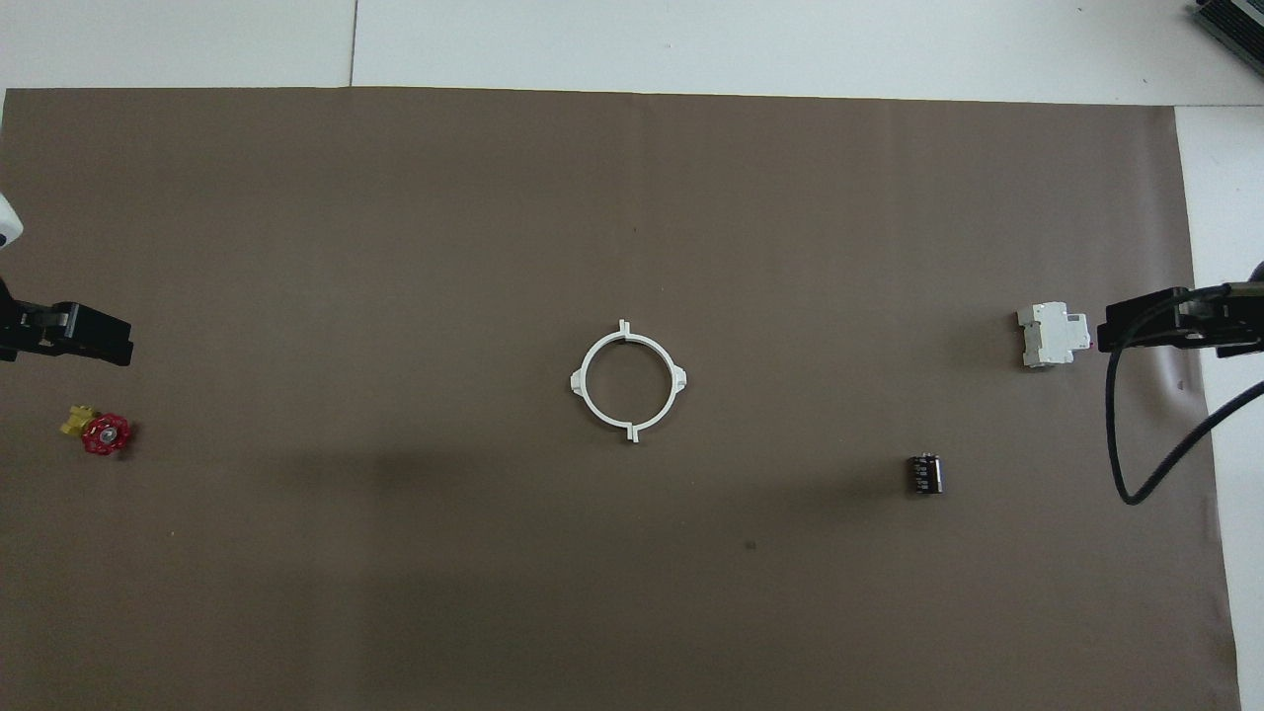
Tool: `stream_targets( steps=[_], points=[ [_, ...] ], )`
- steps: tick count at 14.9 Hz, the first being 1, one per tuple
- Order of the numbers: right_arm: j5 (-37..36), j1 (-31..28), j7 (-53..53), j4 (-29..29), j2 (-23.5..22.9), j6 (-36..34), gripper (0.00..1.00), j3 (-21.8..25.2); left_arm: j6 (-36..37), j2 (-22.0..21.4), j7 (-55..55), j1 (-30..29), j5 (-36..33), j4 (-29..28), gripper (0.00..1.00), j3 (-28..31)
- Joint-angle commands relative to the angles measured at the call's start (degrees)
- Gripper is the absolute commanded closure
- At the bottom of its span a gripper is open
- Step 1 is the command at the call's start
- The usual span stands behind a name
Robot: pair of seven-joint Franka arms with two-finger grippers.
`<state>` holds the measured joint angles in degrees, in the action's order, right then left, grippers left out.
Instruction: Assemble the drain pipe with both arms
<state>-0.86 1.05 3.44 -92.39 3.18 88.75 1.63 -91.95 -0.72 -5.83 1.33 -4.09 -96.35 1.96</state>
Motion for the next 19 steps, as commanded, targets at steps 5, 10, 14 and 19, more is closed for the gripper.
stream_targets(
  steps=[5,10,14,19],
  points=[
    [-0.29,-0.87,5.67,-1.13,0.33,1.17,0.0,-1.1,-3.32,-0.07,-0.68,1.05,0.92,0.19,0.0,0.76],
    [-1.87,0.01,6.49,0.8,-0.9,-0.68,0.0,-1.46,-3.93,0.11,-0.5,1.66,2.5,0.72,0.0,0.85],
    [-0.64,-0.78,6.14,0.54,-0.81,-0.42,0.0,-0.84,-3.93,-0.07,-0.5,1.66,2.59,0.72,0.0,0.67],
    [0.06,-1.66,5.78,0.19,-0.55,-0.5,0.0,-0.84,-3.76,-0.16,0.63,1.75,2.59,0.72,0.0,-0.03]
  ],
)
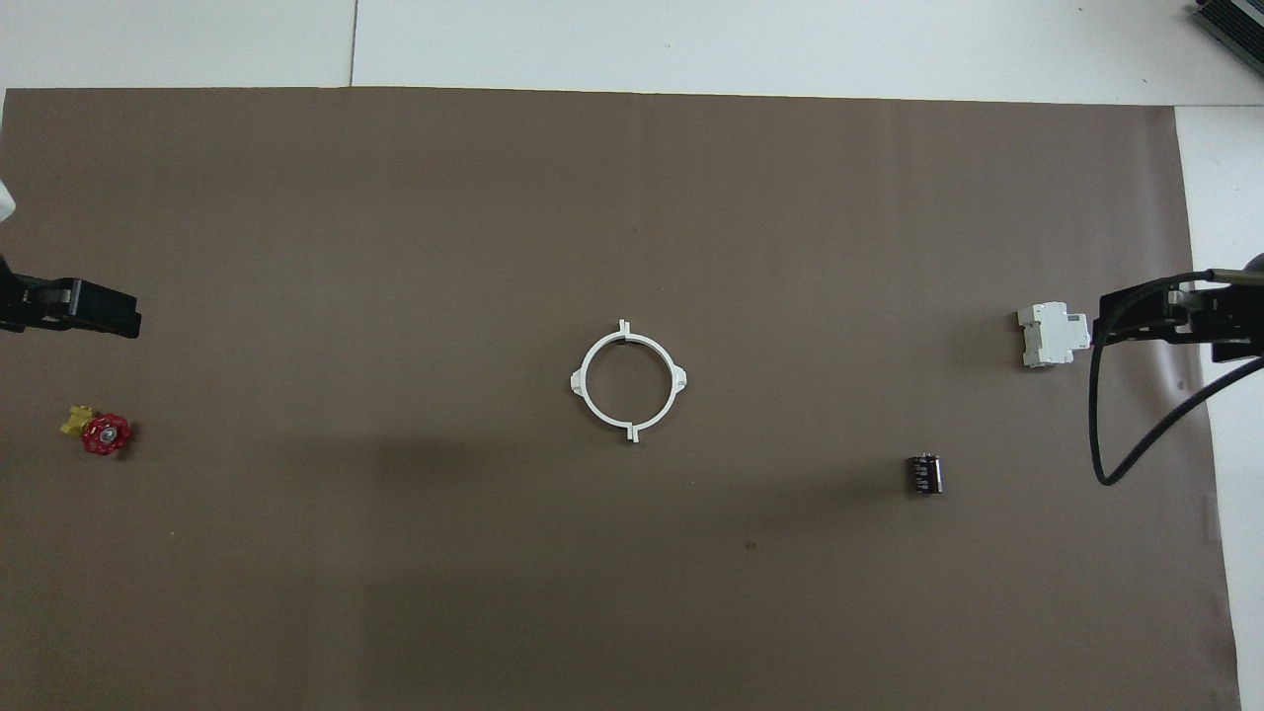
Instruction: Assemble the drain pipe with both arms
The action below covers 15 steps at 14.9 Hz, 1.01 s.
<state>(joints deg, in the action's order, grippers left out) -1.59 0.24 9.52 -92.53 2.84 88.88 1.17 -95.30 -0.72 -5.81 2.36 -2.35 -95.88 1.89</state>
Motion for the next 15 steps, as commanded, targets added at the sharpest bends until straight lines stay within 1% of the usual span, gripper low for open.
stream_targets(
  steps=[1,2,11,15],
  points=[
    [0.79,-0.86,-0.3,0.24,-0.21,-0.64,0.0,-0.37,-0.41,-0.16,3.84,0.72,0.85,0.25,0.0,-0.92],
    [0.79,-0.86,-0.3,0.33,-0.21,-0.64,0.0,-0.37,-0.41,-0.33,7.1,0.63,0.85,0.25,0.0,-1.97],
    [0.79,-0.77,-0.38,0.24,-0.21,-0.55,0.0,-0.37,-0.23,-0.51,7.13,0.63,0.85,0.25,0.0,-1.98],
    [0.79,-0.68,-3.1,0.33,-0.12,-0.9,0.0,-0.03,-0.23,-0.51,7.13,0.63,0.85,0.25,0.0,-2.07]
  ],
)
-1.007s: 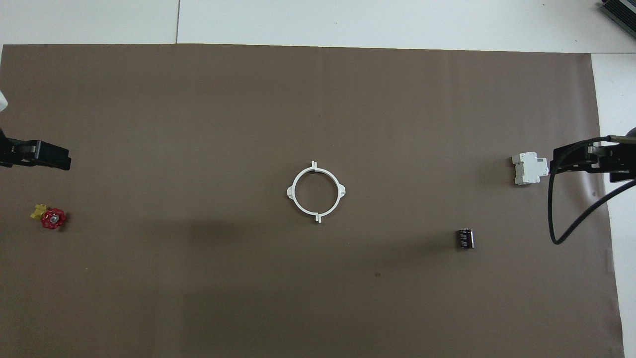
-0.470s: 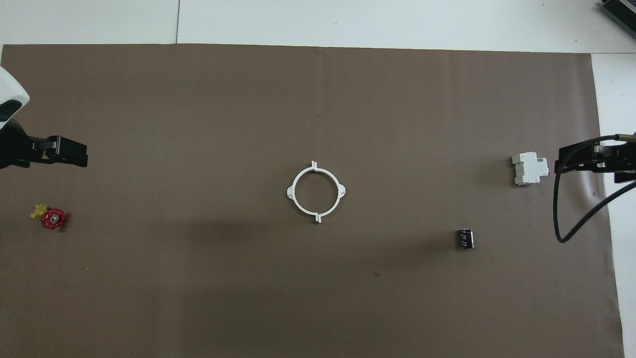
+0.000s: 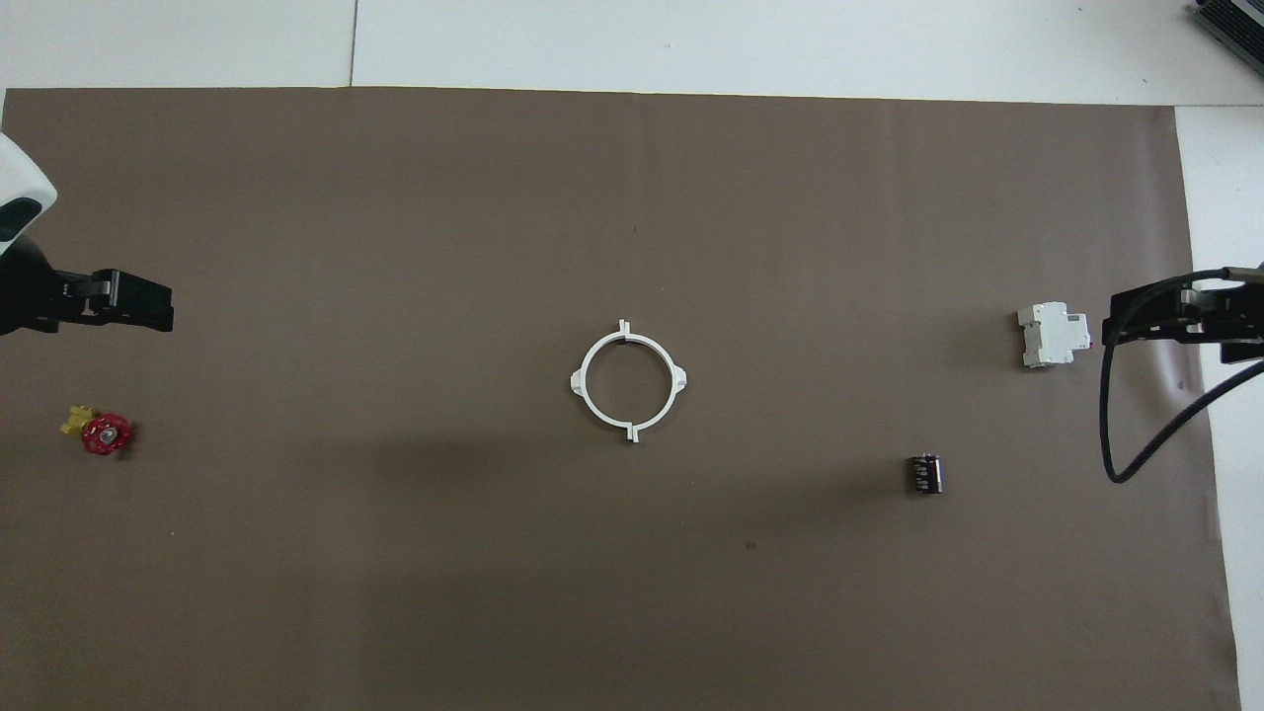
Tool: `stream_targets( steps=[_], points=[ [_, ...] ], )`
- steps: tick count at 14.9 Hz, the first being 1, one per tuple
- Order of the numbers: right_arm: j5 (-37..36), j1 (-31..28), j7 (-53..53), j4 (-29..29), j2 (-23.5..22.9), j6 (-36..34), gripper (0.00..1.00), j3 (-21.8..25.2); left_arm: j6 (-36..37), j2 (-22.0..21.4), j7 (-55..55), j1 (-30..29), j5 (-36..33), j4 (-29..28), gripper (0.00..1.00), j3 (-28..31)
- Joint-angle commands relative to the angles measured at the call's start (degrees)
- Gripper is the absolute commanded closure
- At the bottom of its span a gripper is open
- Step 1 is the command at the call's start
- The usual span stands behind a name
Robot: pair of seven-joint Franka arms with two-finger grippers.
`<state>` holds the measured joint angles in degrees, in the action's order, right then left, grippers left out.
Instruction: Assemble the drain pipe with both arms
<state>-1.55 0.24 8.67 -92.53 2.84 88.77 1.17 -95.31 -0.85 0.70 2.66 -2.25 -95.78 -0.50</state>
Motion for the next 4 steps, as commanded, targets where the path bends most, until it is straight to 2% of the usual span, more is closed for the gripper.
stream_targets(
  steps=[1,4],
  points=[
    [0.67,0.19,-2.34,0.33,-0.11,-0.88,0.0,1.54,-0.4,-0.38,0.62,0.33,0.76,0.16,0.0,0.32],
    [0.76,6.08,-2.43,0.42,-0.11,-0.88,0.0,7.95,-0.23,-0.38,0.62,0.33,0.67,0.16,0.0,0.32]
  ],
)
